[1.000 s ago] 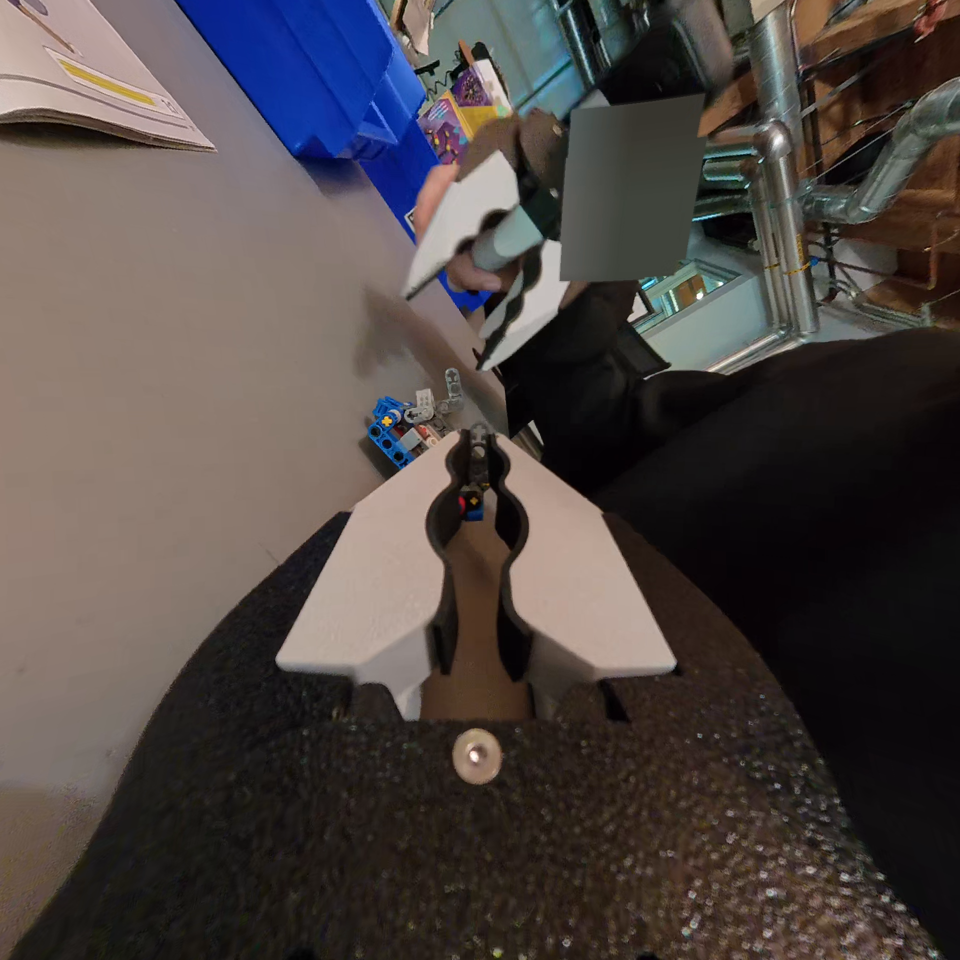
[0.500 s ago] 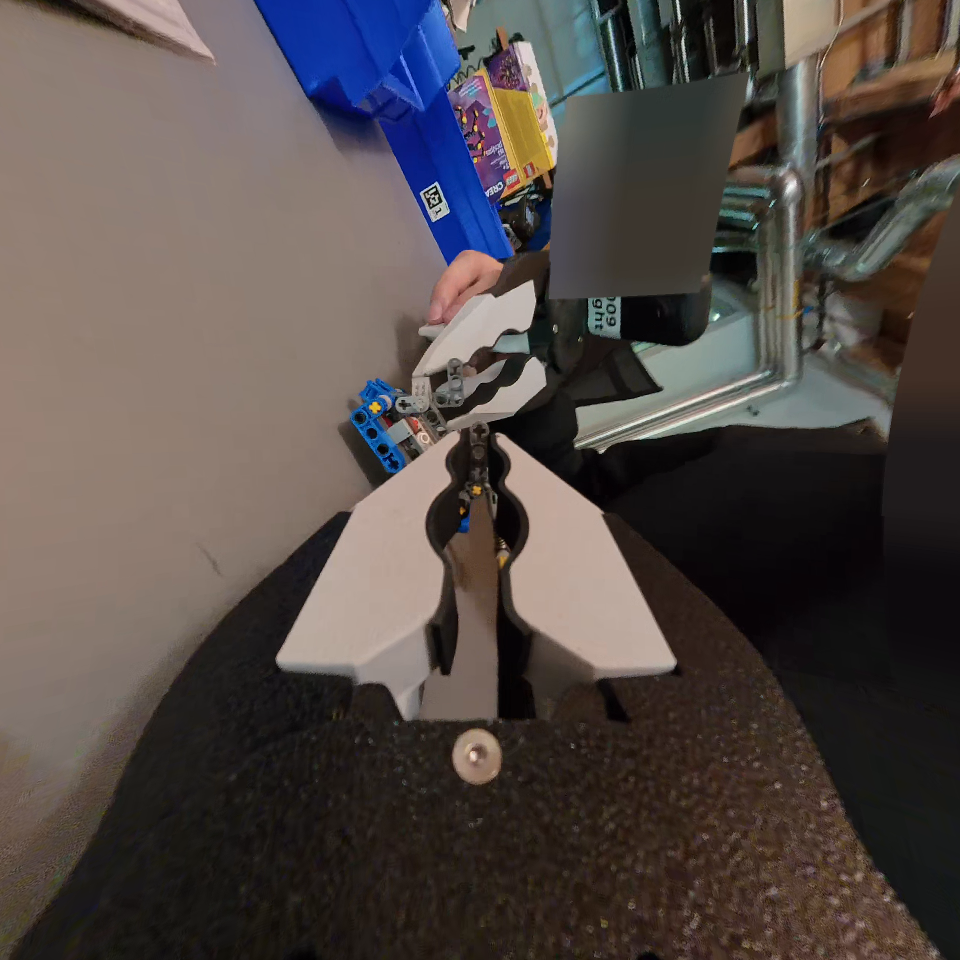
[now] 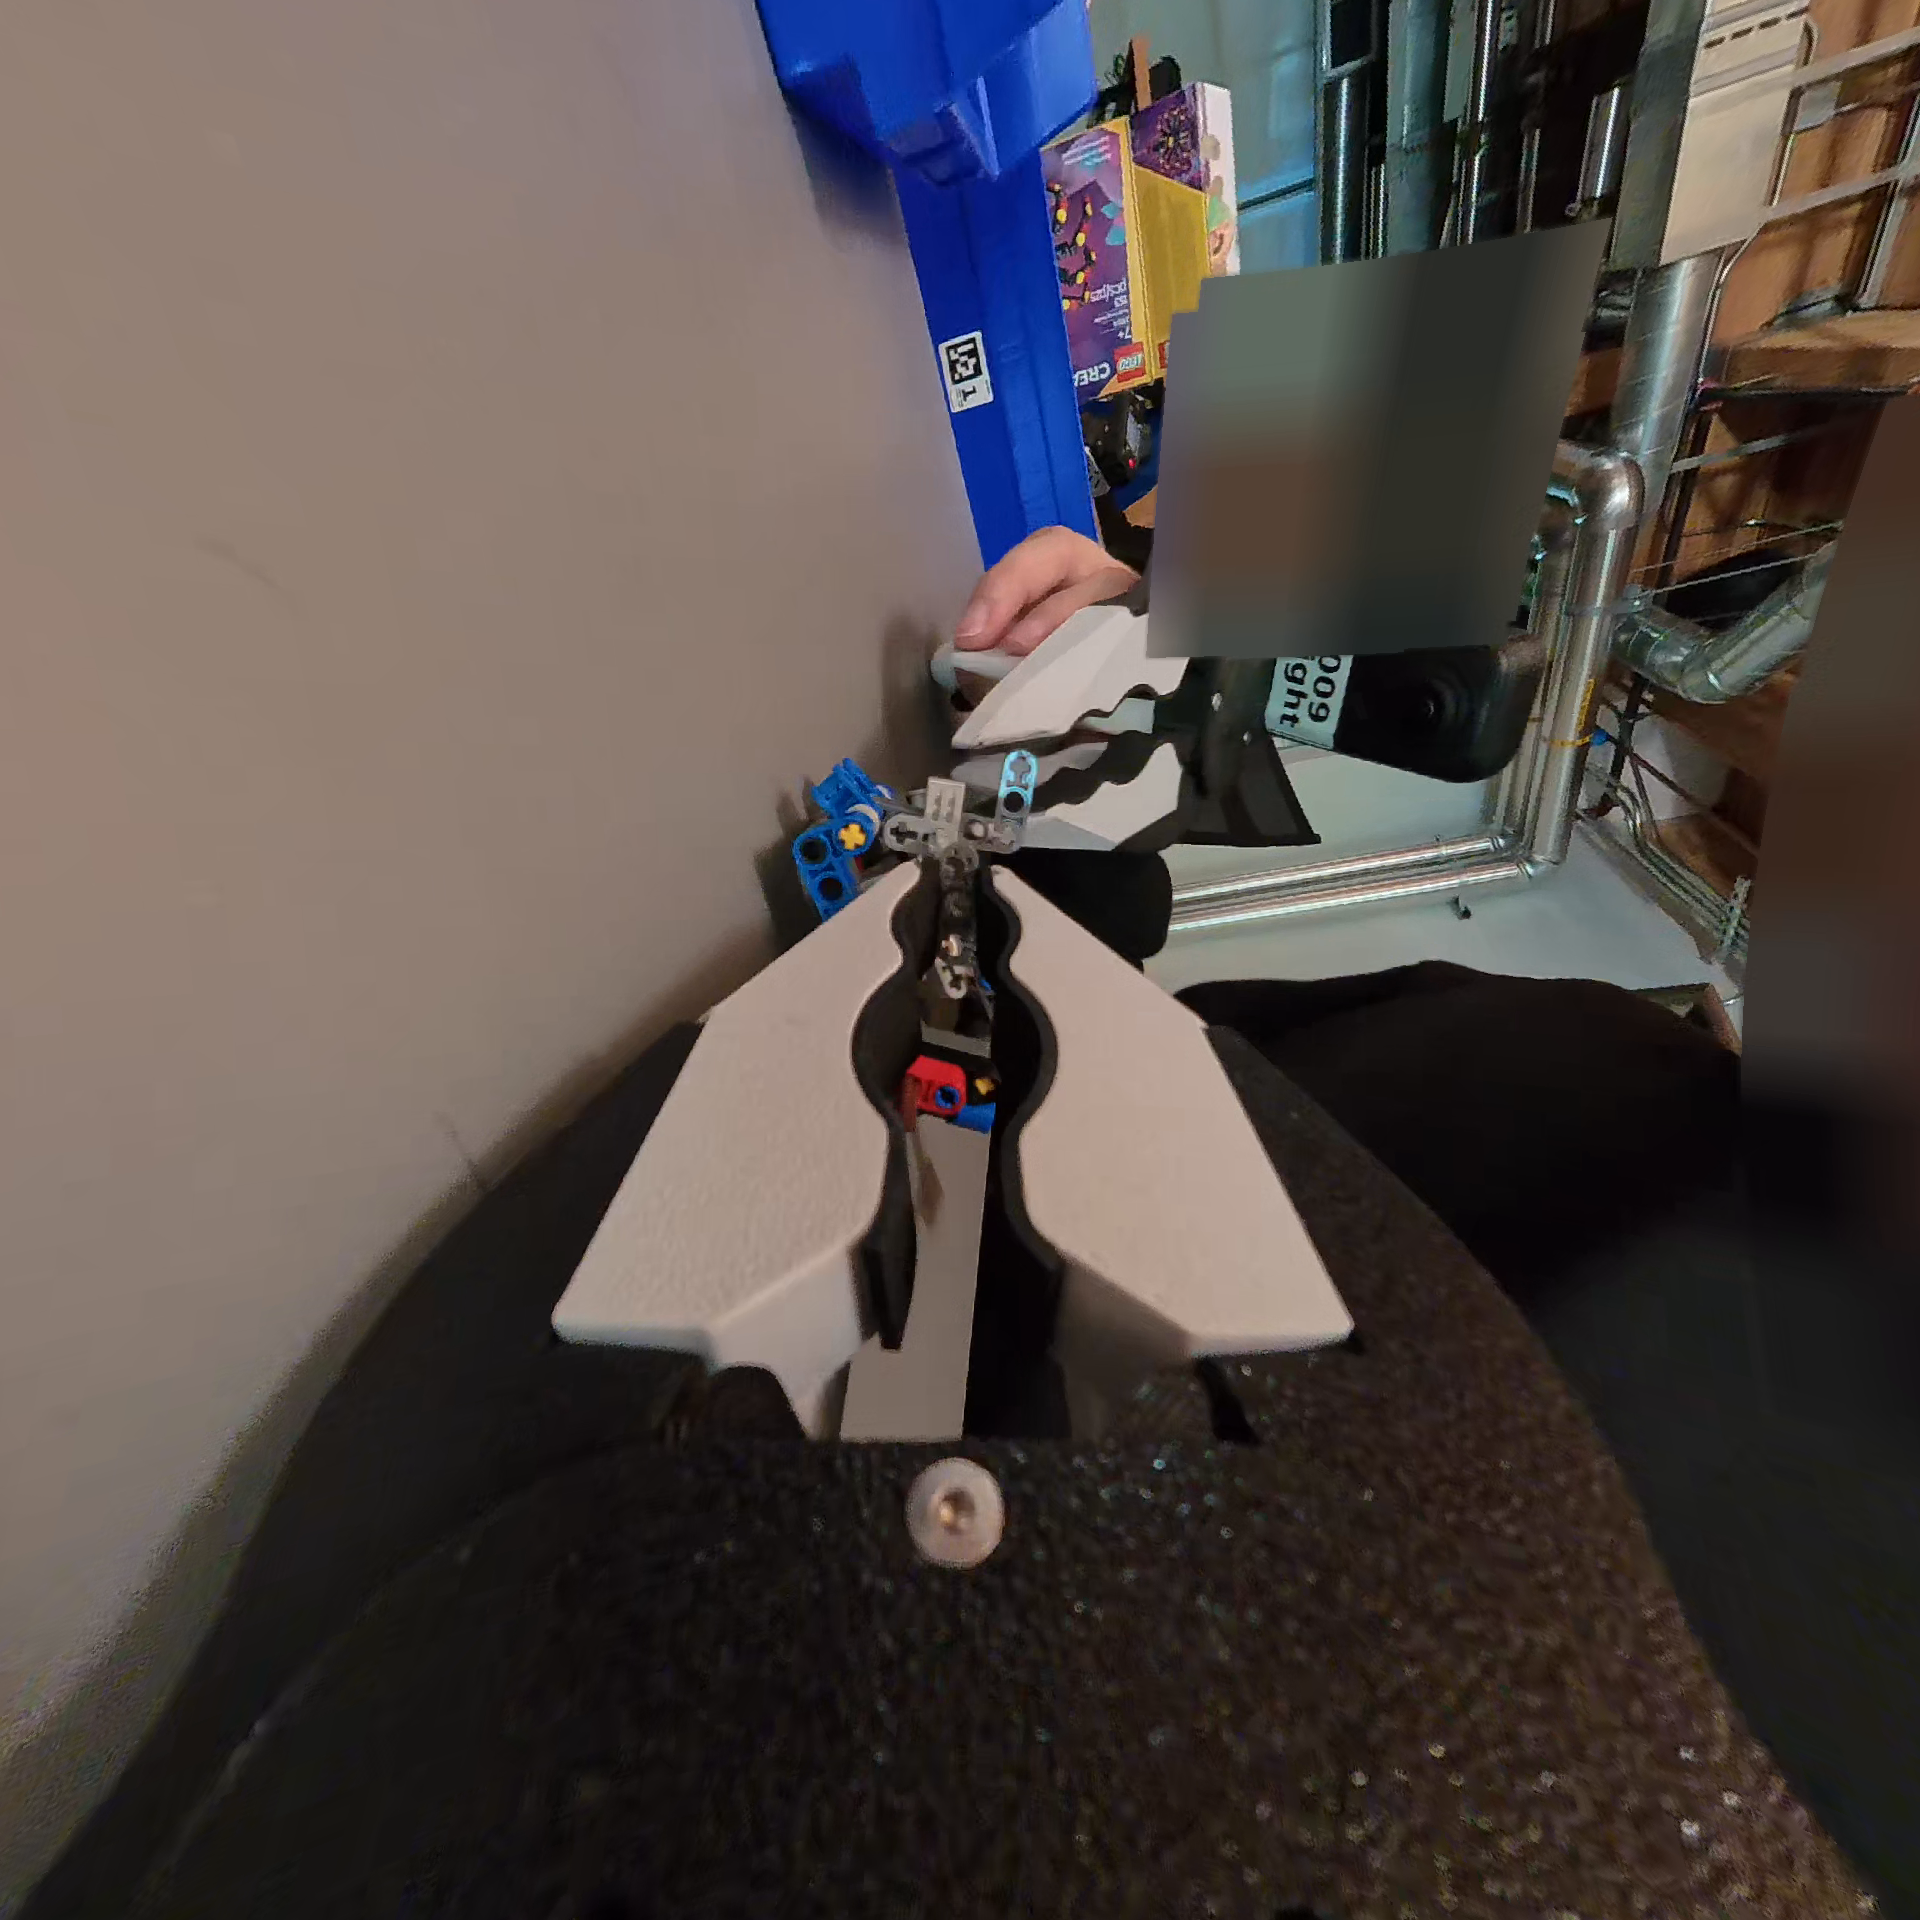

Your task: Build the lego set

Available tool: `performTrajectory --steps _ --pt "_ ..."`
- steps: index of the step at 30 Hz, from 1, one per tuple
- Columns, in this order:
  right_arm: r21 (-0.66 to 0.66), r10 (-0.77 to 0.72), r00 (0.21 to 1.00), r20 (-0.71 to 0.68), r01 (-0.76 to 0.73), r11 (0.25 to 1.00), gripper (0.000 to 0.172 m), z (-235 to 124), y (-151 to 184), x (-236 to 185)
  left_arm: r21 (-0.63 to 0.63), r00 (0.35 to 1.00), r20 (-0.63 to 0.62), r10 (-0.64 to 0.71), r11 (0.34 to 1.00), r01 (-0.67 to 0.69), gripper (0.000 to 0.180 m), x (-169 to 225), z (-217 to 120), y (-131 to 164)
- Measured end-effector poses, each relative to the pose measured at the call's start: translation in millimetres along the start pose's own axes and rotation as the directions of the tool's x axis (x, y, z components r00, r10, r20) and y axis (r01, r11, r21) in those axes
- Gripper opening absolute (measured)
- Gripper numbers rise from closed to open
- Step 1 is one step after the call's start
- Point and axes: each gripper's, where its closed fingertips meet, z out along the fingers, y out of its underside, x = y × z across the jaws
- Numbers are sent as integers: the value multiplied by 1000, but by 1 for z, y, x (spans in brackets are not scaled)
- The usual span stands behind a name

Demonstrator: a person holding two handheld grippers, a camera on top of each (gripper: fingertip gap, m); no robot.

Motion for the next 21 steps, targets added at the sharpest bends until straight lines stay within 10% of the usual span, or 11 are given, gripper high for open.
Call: performTrajectory --steps 1,21 --pt "5 40 999 4 -40 999 14 -1 -2 -2 4 1000 -4 -8 1000 8 3 0 0 0" --pt "-30 117 989 -95 -120 992 11 2 -2 -6 19 1000 -6 -6 1000 6 3 -1 0 -2"
